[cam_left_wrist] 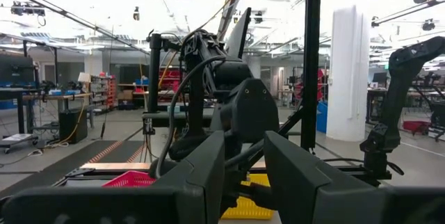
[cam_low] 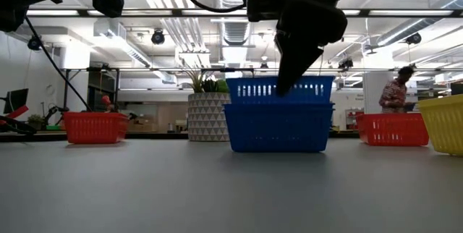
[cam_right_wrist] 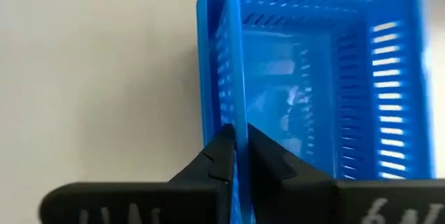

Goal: Stack baskets by color
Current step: Stack the bottom blue basket on the blue baskets, then stack the left yellow basket on the yellow baskets

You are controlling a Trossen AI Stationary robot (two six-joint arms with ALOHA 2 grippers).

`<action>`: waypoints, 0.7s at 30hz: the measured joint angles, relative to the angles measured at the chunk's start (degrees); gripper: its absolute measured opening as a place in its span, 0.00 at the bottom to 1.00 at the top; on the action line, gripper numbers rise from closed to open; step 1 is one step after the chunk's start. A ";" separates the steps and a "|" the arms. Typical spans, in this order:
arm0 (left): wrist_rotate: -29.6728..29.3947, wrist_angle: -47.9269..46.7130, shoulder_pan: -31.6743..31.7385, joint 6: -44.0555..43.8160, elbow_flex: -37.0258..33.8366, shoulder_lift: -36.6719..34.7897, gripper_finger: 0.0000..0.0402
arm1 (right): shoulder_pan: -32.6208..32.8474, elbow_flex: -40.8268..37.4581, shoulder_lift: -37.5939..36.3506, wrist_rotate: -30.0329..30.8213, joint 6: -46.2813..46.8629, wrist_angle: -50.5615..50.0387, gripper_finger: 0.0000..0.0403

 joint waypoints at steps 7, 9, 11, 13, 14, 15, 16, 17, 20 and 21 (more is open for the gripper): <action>0.00 0.00 0.02 0.00 0.01 0.00 0.22 | -0.01 -0.06 0.02 0.04 1.17 0.36 0.19; -0.01 0.00 0.02 0.00 -0.03 0.00 0.22 | -0.01 -0.06 0.02 0.04 1.59 0.39 0.23; -0.01 0.00 0.02 0.00 -0.04 0.00 0.22 | -0.01 -0.06 0.02 0.04 2.12 0.38 0.28; 0.00 0.00 0.02 -0.02 -0.02 0.01 0.22 | -0.01 -0.06 0.02 0.04 2.47 0.38 0.32; 0.00 0.00 0.02 0.00 -0.02 0.02 0.22 | -0.01 -0.06 0.02 0.04 2.51 0.38 0.34; 0.00 0.00 0.02 0.00 -0.02 0.02 0.22 | -0.01 -0.06 0.02 0.04 2.52 0.39 0.35; 0.00 0.00 0.02 0.00 -0.08 0.02 0.22 | -0.01 -0.06 0.02 0.04 2.51 0.38 0.37; 0.00 0.00 0.02 -0.02 -0.12 0.02 0.22 | -0.01 -0.06 0.02 0.04 2.51 0.38 0.39; -0.02 -0.01 0.02 -0.02 -0.13 0.02 0.22 | -0.01 -0.06 0.02 0.04 2.53 0.39 0.43; 0.00 0.00 0.02 0.00 -0.13 0.02 0.22 | -0.01 -0.06 0.02 0.04 2.53 0.39 0.44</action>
